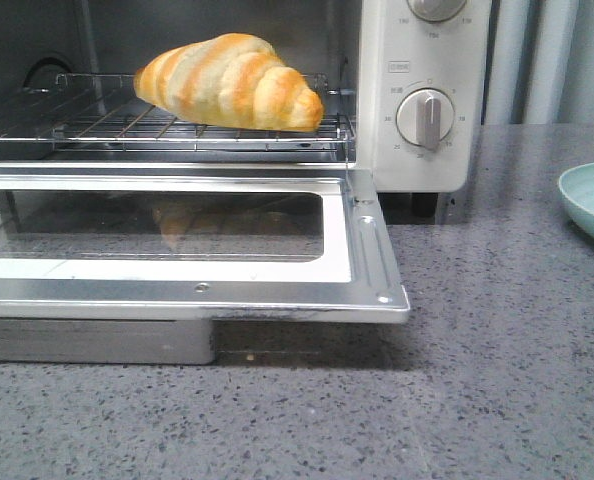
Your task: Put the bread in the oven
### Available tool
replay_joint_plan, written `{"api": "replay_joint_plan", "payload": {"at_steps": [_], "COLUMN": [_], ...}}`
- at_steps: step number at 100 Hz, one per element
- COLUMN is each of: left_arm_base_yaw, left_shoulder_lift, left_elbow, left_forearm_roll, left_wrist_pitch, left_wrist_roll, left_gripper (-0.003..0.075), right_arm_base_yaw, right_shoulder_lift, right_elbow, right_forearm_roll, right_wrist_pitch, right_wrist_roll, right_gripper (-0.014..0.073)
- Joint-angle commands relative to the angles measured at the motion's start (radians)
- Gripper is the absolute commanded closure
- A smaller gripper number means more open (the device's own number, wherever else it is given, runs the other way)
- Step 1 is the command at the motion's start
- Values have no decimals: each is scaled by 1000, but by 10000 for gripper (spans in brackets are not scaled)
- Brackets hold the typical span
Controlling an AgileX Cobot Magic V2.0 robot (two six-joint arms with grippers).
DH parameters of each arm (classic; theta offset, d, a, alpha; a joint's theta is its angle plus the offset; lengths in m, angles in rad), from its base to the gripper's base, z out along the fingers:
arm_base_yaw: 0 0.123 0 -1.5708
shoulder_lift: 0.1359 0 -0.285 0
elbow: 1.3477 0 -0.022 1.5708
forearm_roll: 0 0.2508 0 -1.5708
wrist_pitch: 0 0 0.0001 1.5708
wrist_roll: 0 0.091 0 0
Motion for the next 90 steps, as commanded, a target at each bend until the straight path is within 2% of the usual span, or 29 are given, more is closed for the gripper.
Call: {"api": "replay_joint_plan", "payload": {"at_steps": [1,13,46,66,78,90], "left_arm_base_yaw": [1,1,1,1,1,1], "left_shoulder_lift": [7,7,7,7,7,7], "left_elbow": [-27,-27,-27,-27,-27,-27], "left_forearm_roll": [-6,-6,-6,-6,-6,-6], "left_wrist_pitch": [-75,-75,-75,-75,-75,-75], "left_wrist_roll": [-3,-3,-3,-3,-3,-3], "left_gripper": [741,741,741,741,741,741], "right_arm_base_yaw": [-46,-147,-455,-513,-535,-574], "right_shoulder_lift": [3,3,-3,-91,-149,-190], "right_elbow": [18,51,56,80,126,124], "right_forearm_roll": [65,125,128,128,128,130], "right_wrist_pitch": [-133,-177,-187,-200,-202,-129], "right_wrist_roll": [-1,-1,-14,-114,-116,-116], "right_gripper": [670,669,670,670,670,670]}}
